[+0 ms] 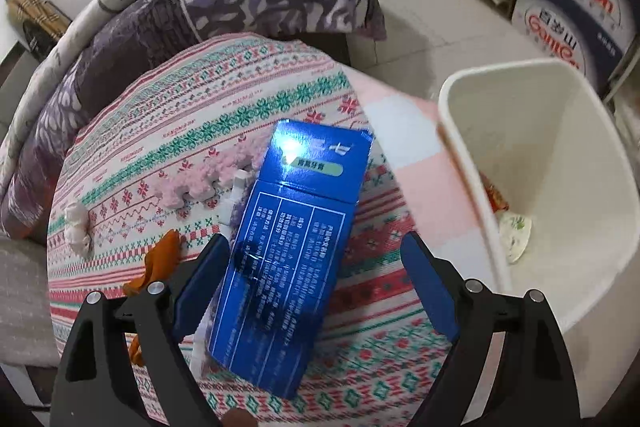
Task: Collect trash
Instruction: 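Grasp the blue box on the bed with left tool, then grasp a pink foam strip with right tool while left tool holds the blue box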
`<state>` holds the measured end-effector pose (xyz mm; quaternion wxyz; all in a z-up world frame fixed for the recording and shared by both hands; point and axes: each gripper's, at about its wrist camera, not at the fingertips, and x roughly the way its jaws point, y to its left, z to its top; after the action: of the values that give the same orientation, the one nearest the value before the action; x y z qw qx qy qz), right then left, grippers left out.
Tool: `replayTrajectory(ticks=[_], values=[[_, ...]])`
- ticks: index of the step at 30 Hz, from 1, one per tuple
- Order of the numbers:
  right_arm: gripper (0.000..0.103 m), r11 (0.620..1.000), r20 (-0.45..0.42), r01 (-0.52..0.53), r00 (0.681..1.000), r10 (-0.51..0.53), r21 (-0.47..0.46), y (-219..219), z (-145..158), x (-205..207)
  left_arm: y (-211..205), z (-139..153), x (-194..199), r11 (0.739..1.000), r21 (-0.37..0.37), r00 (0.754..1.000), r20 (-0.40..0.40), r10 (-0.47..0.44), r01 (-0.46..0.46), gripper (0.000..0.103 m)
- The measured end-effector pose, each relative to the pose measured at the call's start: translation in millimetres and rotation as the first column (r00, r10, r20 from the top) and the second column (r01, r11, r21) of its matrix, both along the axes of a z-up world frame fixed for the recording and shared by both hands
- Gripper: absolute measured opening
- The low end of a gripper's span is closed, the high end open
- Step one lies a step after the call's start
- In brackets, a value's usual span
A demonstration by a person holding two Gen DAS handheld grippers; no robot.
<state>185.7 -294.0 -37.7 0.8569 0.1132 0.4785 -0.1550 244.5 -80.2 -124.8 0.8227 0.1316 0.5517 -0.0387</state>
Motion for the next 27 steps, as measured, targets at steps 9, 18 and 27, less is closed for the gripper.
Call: replayTrajectory(ticks=[9,18,27], values=[[0.096,0.999,-0.031,-0.034,0.999,0.034,0.011,21,-10,7,7,1,-5,0.993,0.103,0.994,0.093,-0.059,0.050,0.052],[0.096,0.996,-0.044,-0.071,0.996,0.074,0.060,54,-18,12,68,38,-13,0.989,-0.140,0.989,0.129,0.068,-0.050,0.018],[0.096,0.984,-0.042,-0.152,0.987,0.156,0.097,104,-24,17,131,70,-28,0.924,-0.357,0.975,0.118,0.189,-0.136,0.015]])
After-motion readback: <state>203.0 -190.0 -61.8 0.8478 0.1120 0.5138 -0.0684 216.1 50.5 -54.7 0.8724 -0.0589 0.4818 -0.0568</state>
